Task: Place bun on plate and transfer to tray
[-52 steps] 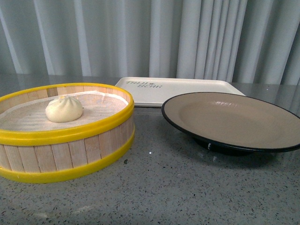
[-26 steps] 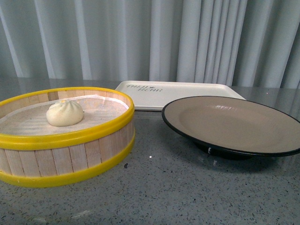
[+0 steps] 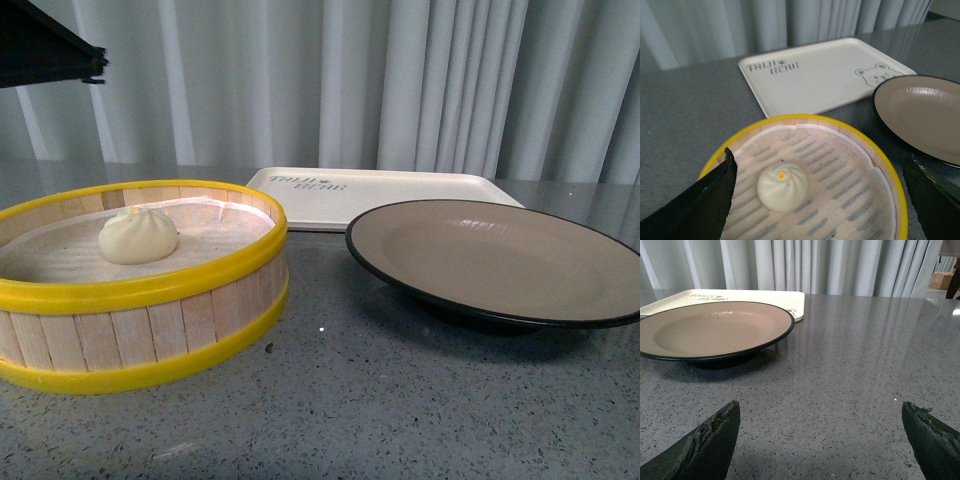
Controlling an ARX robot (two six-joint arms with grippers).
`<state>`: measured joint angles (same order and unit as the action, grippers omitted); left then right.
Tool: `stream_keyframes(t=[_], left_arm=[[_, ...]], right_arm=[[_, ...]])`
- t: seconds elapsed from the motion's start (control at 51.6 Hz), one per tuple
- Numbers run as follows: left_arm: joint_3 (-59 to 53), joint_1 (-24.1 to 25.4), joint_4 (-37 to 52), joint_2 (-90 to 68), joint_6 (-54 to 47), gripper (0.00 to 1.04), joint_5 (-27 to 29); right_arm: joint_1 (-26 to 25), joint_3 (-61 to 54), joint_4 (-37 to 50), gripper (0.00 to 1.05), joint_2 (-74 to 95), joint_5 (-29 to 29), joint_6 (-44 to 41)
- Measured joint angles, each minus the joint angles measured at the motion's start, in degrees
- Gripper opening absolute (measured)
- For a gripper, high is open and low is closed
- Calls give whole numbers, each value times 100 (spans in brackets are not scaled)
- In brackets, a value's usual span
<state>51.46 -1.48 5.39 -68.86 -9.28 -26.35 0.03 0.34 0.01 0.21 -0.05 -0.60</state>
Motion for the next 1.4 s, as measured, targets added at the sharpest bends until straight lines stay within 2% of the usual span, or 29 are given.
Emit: stream_keyframes(t=[0.155, 0.329, 0.93, 1.395], left_arm=[[431, -334, -385, -540, 9, 98, 83], [601, -614, -490, -968, -413, 98, 542], [1200, -691, -603, -2020, -570, 98, 1285], [1231, -577, -730, -2181, -566, 98, 1394]], right_arm=[[0, 0, 0, 96, 0, 0, 0], [0, 0, 0, 96, 0, -2, 0], [0, 0, 0, 96, 0, -2, 0], [0, 0, 0, 96, 0, -2, 0]])
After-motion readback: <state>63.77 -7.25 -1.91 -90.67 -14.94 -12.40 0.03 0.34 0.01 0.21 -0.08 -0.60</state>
